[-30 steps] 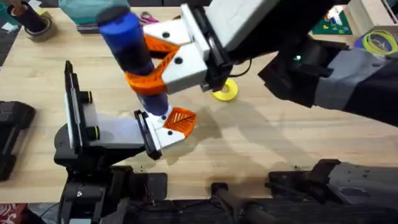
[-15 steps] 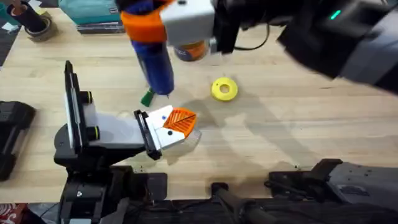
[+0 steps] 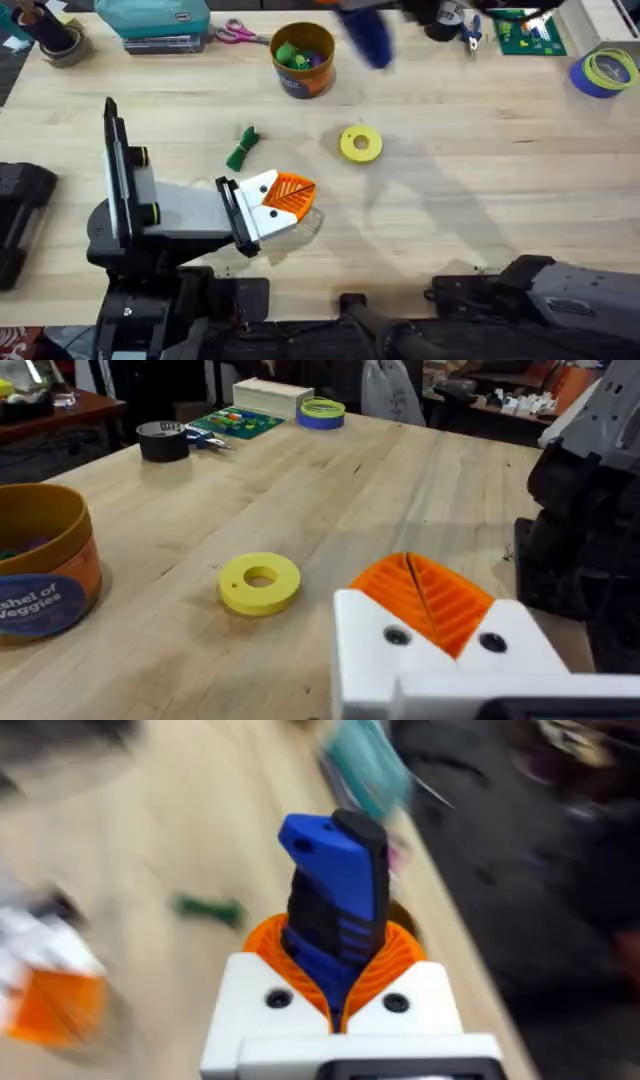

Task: Pick up the gripper from the table and insert it into the empty holder that is missing its gripper. Then pick up a screw, insert it into the mounting hole, and use the screwdriver to tighten it. Finally, clean up the table by picking up the vegetable and placing it into the bucket.

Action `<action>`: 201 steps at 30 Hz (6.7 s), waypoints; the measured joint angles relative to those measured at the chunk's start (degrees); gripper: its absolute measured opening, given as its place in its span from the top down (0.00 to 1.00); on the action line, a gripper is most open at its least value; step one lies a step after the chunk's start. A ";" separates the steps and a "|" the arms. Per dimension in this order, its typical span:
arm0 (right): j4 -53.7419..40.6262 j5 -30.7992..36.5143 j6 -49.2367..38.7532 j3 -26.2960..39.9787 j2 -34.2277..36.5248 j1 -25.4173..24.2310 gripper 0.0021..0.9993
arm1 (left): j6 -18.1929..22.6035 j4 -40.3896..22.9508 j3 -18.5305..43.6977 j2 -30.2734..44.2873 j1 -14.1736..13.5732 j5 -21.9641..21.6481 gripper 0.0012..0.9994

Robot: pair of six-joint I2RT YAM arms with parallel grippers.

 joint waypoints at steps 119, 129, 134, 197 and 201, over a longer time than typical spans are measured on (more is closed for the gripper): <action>-17.80 8.72 20.44 -31.43 -34.21 -28.81 0.00 | 18.06 -47.93 58.99 87.13 -0.86 -61.65 0.01; -17.79 8.72 20.44 -31.43 -34.21 -28.81 0.00 | 18.62 -43.91 58.99 94.72 -1.14 -62.73 0.01; -17.80 8.72 20.46 -31.43 -34.21 -28.81 0.00 | 18.65 -42.90 59.19 96.41 -1.14 -63.21 0.01; -17.80 8.72 20.45 -31.43 -34.21 -28.81 0.00 | 12.21 -11.58 77.72 104.87 -12.28 -47.55 0.92; -17.80 8.72 20.45 -31.43 -34.21 -28.81 0.00 | 11.96 -11.61 77.72 104.87 -12.16 -47.56 0.28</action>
